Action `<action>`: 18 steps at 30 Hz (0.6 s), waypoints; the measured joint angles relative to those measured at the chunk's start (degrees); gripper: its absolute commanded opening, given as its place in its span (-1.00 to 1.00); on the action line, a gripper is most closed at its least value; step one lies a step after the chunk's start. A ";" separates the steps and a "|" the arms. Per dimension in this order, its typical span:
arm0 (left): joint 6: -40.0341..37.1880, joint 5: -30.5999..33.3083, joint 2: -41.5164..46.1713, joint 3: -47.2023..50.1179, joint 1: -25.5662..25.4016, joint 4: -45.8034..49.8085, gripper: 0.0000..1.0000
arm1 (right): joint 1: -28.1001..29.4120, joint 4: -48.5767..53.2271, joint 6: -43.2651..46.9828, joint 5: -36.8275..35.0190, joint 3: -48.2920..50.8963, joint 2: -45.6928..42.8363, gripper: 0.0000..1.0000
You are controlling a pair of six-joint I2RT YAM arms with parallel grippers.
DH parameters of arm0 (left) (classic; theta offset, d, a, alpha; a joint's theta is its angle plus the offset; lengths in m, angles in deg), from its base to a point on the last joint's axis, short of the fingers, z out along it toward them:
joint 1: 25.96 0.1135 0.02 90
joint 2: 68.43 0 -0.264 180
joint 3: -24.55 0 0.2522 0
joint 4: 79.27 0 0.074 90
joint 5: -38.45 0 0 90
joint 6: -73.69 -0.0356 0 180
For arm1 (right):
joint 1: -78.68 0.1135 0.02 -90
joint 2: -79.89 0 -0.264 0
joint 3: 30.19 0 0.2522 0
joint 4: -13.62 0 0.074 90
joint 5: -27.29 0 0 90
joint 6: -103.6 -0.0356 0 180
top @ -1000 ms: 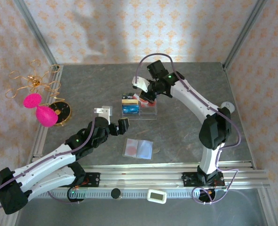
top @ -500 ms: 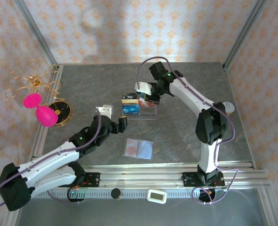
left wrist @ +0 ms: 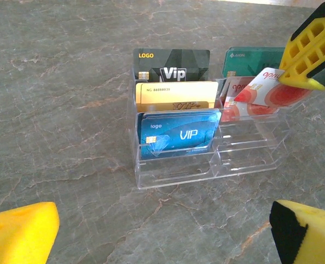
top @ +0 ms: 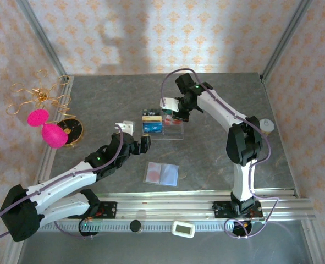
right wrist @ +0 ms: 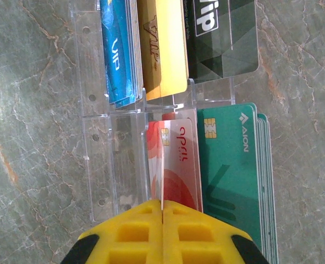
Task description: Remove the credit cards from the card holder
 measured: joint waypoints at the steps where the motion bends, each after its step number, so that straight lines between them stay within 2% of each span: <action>1: 0.00 0.00 0.00 0.00 0.02 0.00 0.98 | -0.02 -0.02 -0.02 -0.04 0.00 0.04 -1.00; 3: 0.00 0.00 0.00 0.00 0.02 0.00 0.99 | -0.02 -0.04 -0.02 -0.15 0.00 0.07 -1.00; 5: 0.02 -0.15 0.02 0.00 0.28 0.00 0.98 | 0.00 -0.11 -0.11 -0.15 0.00 0.15 -0.80; 9: 0.00 -0.20 0.02 0.00 0.39 -0.02 0.98 | 0.00 -1.36 -0.44 -0.20 0.00 0.74 -0.71; 14: 0.04 -0.44 0.02 0.00 0.39 -0.02 0.99 | 0.00 -3.74 -1.60 -0.50 0.00 1.79 -0.37; 18: 0.09 -0.79 0.20 0.02 0.39 -0.07 0.99 | 0.11 -6.03 -3.96 -0.50 0.00 1.86 -0.29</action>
